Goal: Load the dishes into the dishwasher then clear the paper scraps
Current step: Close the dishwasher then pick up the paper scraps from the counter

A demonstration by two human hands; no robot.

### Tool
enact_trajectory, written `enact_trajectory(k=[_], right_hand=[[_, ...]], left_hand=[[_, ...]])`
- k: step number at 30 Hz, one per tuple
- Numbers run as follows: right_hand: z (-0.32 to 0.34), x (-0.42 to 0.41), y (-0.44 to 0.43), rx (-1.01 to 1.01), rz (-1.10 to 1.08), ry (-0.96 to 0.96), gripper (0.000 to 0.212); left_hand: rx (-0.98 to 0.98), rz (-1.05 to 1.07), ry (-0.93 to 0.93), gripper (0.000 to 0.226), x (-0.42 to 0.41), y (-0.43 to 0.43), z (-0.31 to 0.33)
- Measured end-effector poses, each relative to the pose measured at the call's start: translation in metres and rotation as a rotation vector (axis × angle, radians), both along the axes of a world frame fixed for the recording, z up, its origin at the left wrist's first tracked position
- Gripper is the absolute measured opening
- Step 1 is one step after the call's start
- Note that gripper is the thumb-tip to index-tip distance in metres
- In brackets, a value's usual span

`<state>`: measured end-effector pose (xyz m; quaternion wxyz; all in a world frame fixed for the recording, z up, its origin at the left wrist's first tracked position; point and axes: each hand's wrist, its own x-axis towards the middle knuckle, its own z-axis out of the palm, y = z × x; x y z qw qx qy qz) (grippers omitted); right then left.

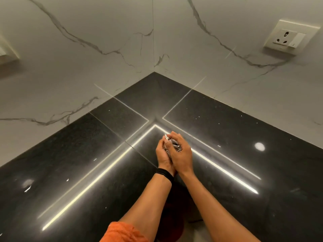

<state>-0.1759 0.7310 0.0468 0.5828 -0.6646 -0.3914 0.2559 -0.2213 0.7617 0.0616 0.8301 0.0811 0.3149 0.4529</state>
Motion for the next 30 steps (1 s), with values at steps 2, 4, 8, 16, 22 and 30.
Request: enact_trajectory(k=[2, 4, 8, 16, 22, 30], right_hand=[[-0.003, -0.006, -0.023, 0.024, 0.010, 0.026, 0.022], [-0.007, -0.009, -0.052, 0.035, 0.021, 0.052, 0.020], [-0.020, -0.016, -0.116, 0.017, 0.041, 0.101, 0.014], [-0.056, -0.040, -0.228, -0.060, 0.025, 0.228, 0.011], [-0.089, -0.062, -0.256, -0.229, -0.001, 0.281, 0.009], [-0.203, -0.080, -0.246, -0.418, -0.137, 0.402, 0.017]], left_hand=[[0.001, 0.013, 0.029, 0.047, -0.006, -0.025, -0.001], [-0.004, 0.029, 0.042, 0.039, -0.011, -0.054, -0.005], [-0.032, 0.023, 0.041, 0.048, -0.016, -0.117, -0.019], [-0.188, 0.079, 0.093, 0.021, -0.039, -0.226, -0.057], [-0.266, 0.070, 0.195, 0.016, -0.060, -0.259, -0.087], [-0.457, 0.079, 0.279, 0.025, -0.074, -0.247, -0.201]])
